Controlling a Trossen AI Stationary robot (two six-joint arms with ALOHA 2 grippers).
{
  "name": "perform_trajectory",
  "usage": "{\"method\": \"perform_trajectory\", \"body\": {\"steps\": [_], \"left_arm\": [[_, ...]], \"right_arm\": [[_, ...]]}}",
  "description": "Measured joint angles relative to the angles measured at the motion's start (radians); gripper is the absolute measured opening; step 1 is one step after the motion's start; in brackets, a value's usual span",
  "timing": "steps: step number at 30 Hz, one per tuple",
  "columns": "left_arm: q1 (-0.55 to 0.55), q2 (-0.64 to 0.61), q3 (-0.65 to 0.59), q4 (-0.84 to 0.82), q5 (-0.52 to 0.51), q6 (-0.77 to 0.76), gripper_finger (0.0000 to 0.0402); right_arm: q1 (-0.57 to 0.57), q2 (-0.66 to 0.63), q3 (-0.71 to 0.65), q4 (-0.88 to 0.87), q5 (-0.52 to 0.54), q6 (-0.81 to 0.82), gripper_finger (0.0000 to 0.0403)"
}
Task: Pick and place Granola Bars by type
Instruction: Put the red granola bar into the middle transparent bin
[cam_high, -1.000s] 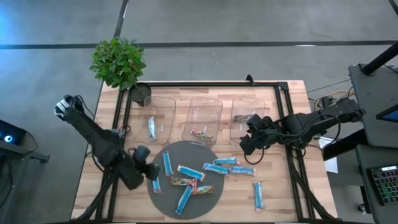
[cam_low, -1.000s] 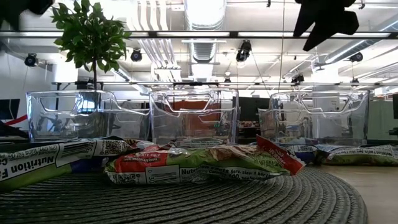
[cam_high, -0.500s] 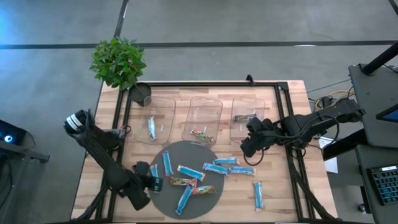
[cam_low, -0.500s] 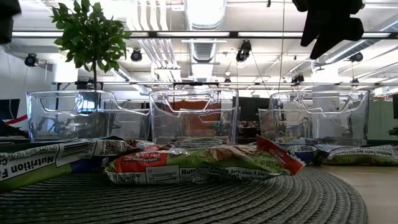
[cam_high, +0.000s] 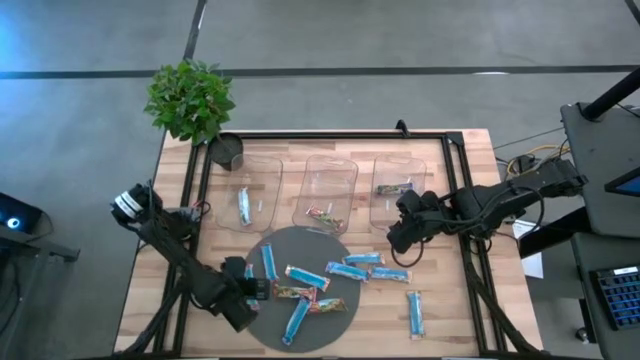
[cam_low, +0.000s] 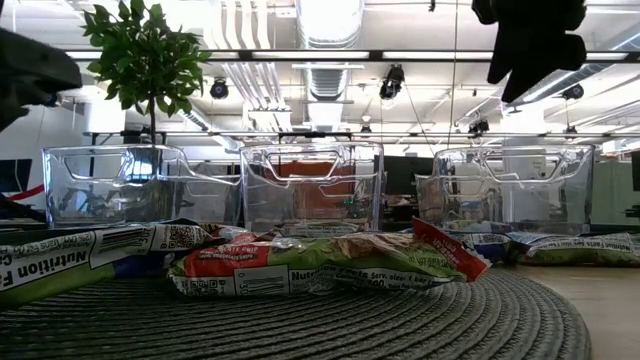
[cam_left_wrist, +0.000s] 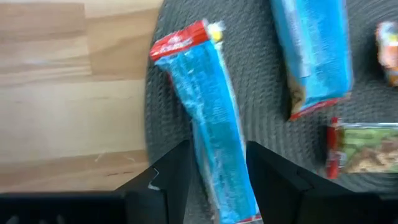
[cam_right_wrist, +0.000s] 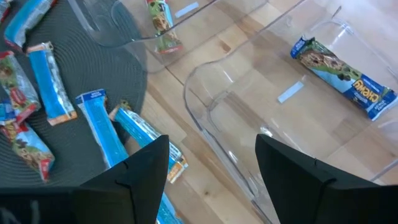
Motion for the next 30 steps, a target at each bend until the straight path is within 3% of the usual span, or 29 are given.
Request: {"method": "perform_trajectory", "body": {"steps": [30], "left_arm": [[0.045, 0.081, -0.002, -0.052, 0.033, 0.042, 0.0134]], "right_arm": [[0.000, 0.000, -0.058, 0.005, 0.026, 0.028, 0.0228]]}}
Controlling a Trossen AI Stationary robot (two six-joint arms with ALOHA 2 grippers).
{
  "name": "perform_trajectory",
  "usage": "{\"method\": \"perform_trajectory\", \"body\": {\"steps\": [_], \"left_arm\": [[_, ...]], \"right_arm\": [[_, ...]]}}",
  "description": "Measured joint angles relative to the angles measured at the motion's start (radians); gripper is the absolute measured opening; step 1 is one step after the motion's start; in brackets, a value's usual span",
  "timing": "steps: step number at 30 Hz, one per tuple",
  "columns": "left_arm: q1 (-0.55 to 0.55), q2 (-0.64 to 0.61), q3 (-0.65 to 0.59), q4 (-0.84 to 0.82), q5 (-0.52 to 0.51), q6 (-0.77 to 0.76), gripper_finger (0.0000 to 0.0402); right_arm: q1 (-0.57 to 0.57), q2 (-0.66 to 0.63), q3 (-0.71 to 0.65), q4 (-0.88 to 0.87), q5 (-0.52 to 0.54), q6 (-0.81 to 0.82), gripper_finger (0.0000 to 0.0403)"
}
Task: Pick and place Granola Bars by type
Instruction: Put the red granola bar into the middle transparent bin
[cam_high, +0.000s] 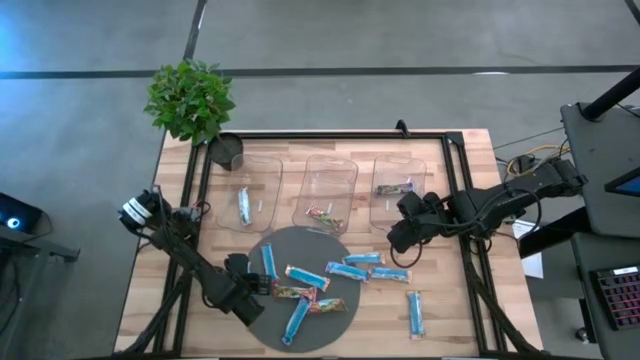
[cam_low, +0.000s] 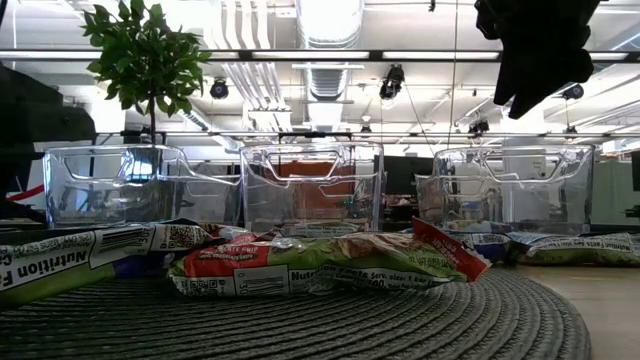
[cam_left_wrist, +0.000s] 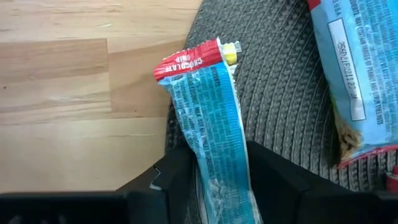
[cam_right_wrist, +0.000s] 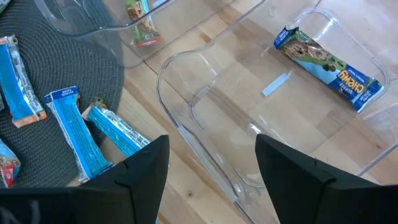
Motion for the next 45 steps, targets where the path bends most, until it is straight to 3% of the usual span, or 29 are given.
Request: {"method": "perform_trajectory", "body": {"steps": [14, 19, 25, 27, 31, 36, 41, 45], "left_arm": [[0.000, -0.059, 0.019, 0.000, -0.039, 0.070, 0.0046], [-0.002, -0.118, 0.075, -0.027, -0.188, 0.139, 0.0042], [0.030, -0.223, 0.162, -0.026, -0.548, 0.305, 0.0042], [0.075, -0.265, 0.166, -0.021, -0.594, 0.393, 0.0042], [0.231, -0.341, 0.164, 0.123, -0.555, 0.733, 0.0042], [0.485, -0.373, 0.164, 0.446, -0.328, 1.262, 0.0041], [0.725, -0.336, 0.164, 0.480, -0.156, 1.434, 0.0041], [0.836, -0.281, 0.163, 0.492, -0.049, 1.495, 0.0041]], "right_arm": [[0.000, -0.003, 0.000, 0.001, 0.004, 0.000, 0.0224], [0.000, -0.019, 0.000, 0.024, 0.028, 0.002, 0.0224], [0.000, -0.072, 0.000, 0.076, 0.086, 0.002, 0.0224], [0.000, -0.098, 0.000, 0.092, 0.105, 0.002, 0.0224], [0.000, -0.146, 0.000, 0.107, 0.112, 0.002, 0.0224], [0.000, -0.180, 0.000, 0.104, 0.113, 0.007, 0.0224], [0.000, -0.185, 0.000, 0.103, 0.108, 0.025, 0.0224], [0.001, -0.166, 0.000, 0.103, 0.105, 0.025, 0.0224]]}}
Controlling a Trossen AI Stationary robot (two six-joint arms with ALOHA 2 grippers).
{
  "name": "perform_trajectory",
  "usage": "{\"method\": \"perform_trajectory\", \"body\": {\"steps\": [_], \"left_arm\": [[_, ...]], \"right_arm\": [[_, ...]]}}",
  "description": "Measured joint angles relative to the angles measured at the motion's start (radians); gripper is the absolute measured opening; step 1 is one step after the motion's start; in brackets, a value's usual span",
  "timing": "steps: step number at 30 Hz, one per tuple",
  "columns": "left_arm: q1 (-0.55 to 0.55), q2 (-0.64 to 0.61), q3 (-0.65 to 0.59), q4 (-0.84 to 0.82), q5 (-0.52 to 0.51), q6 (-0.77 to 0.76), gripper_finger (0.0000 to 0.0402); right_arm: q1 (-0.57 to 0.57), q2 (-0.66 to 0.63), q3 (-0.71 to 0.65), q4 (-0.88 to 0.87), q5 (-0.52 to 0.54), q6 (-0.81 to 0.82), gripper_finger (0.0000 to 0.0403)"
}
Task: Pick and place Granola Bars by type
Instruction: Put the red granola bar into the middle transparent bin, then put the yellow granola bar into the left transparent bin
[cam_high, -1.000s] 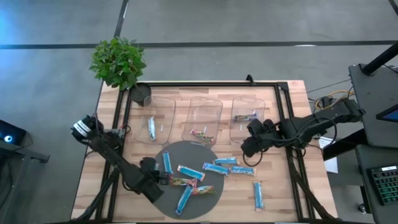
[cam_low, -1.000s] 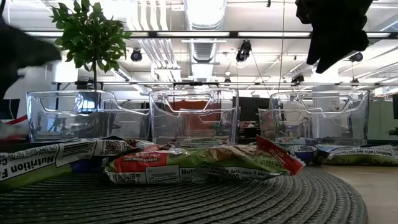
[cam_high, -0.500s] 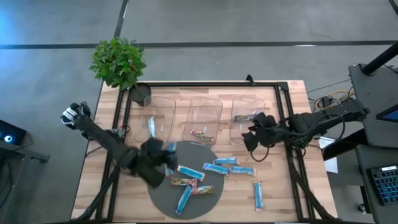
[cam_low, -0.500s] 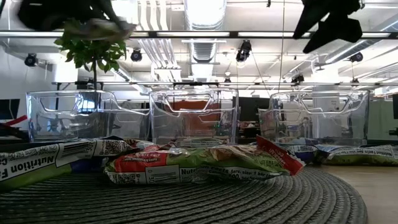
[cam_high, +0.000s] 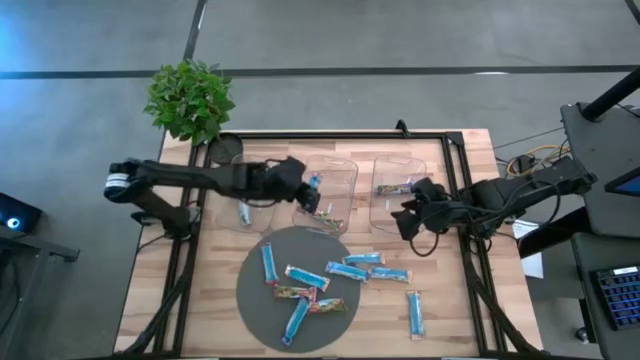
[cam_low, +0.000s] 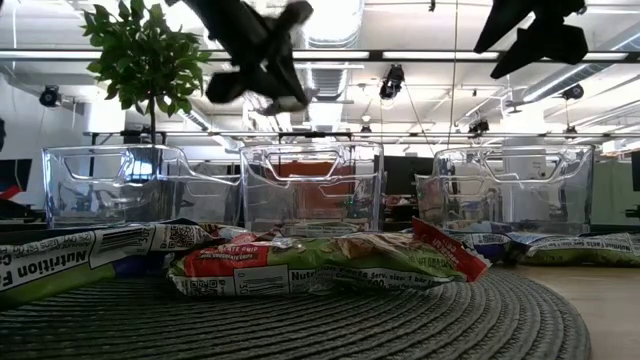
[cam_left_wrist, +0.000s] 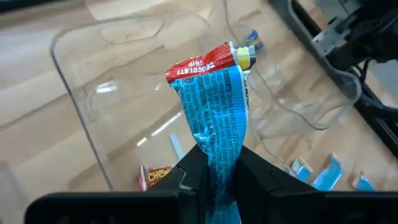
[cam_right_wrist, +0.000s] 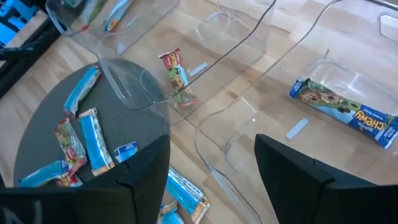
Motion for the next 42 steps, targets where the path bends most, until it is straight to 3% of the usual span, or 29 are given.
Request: {"method": "perform_trajectory", "body": {"steps": [7, 15, 19, 23, 25, 33, 38, 42], "left_arm": [[0.041, 0.101, 0.000, 0.018, 0.024, -0.012, 0.0058], [0.038, 0.111, 0.009, 0.021, 0.029, -0.004, 0.0163], [0.004, 0.065, 0.034, 0.018, 0.145, 0.088, 0.0187], [-0.110, -0.011, 0.043, -0.021, 0.227, 0.116, 0.0190], [-0.187, -0.046, 0.036, -0.049, 0.171, 0.049, 0.0190], [-0.546, -0.091, 0.007, -0.245, -0.264, -0.400, 0.0190], [-0.689, -0.089, -0.015, -0.254, -0.385, -0.561, 0.0190], [-0.747, -0.089, -0.016, -0.255, -0.446, -0.616, 0.0190]], "right_arm": [[0.000, 0.038, 0.000, 0.001, -0.011, 0.007, 0.0224], [0.000, 0.066, 0.000, 0.002, -0.011, 0.003, 0.0224], [0.000, 0.071, -0.001, 0.001, -0.021, -0.002, 0.0224], [0.000, 0.071, -0.003, 0.003, -0.062, -0.048, 0.0224], [0.000, 0.071, -0.004, 0.002, -0.079, -0.050, 0.0224], [0.000, 0.072, -0.006, 0.049, -0.143, -0.071, 0.0224], [0.064, 0.072, -0.006, 0.110, -0.188, -0.225, 0.0224], [0.141, 0.072, -0.006, 0.081, -0.188, -0.203, 0.0224]]}}
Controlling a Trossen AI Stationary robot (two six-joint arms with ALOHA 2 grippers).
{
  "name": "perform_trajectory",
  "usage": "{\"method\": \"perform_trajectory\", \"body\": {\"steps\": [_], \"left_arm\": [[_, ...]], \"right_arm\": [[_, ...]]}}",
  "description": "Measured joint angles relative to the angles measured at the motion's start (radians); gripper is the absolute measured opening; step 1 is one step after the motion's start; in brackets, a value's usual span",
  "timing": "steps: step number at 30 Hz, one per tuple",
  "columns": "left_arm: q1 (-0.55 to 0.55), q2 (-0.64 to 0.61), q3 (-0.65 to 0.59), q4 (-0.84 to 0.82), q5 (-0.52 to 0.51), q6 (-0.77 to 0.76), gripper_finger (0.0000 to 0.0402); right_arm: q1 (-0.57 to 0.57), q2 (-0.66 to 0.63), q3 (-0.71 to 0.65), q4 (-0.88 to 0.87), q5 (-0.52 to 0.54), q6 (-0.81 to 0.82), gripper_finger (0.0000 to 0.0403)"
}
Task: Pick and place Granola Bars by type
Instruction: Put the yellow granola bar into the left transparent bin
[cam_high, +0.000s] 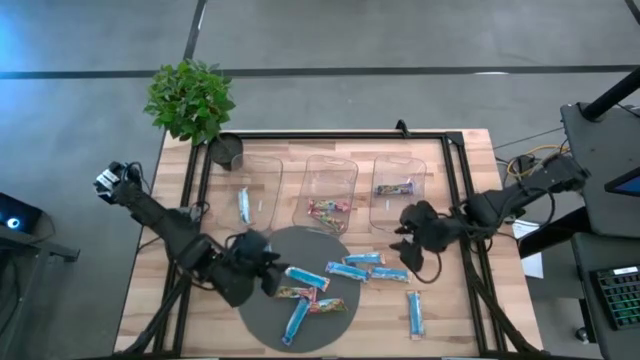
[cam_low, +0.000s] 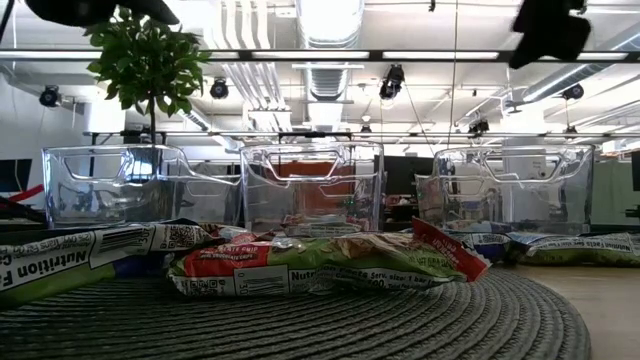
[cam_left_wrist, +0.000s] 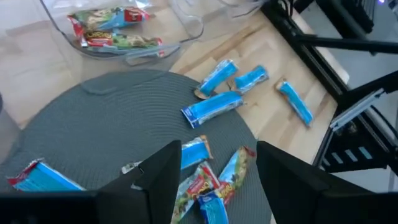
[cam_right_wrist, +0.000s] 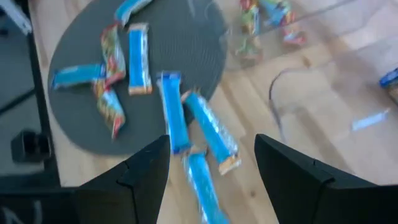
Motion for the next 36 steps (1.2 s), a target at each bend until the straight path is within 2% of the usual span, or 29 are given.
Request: {"method": "perform_trajectory", "body": {"steps": [5, 9, 14, 19, 26, 36], "left_arm": [[-0.013, 0.000, 0.000, -0.001, -0.026, -0.016, 0.0190], [-0.007, 0.000, 0.000, -0.002, -0.027, 0.005, 0.0190], [-0.006, 0.000, 0.000, -0.002, -0.026, 0.039, 0.0190], [-0.004, 0.000, 0.000, -0.003, -0.026, 0.098, 0.0190], [0.000, 0.000, 0.000, -0.004, -0.025, 0.128, 0.0190], [-0.001, 0.000, 0.000, -0.002, 0.024, 0.126, 0.0190]], "right_arm": [[0.082, 0.012, -0.003, -0.106, -0.076, 0.243, 0.0224], [0.186, 0.046, -0.007, -0.107, -0.136, 0.438, 0.0224], [0.292, 0.137, -0.008, -0.111, -0.240, 0.735, 0.0224], [0.345, 0.268, -0.009, -0.091, -0.287, 0.955, 0.0224], [0.347, 0.441, -0.010, 0.084, -0.415, 0.962, 0.0224], [0.347, 0.526, -0.021, 0.115, -0.411, 1.074, 0.0224]]}}
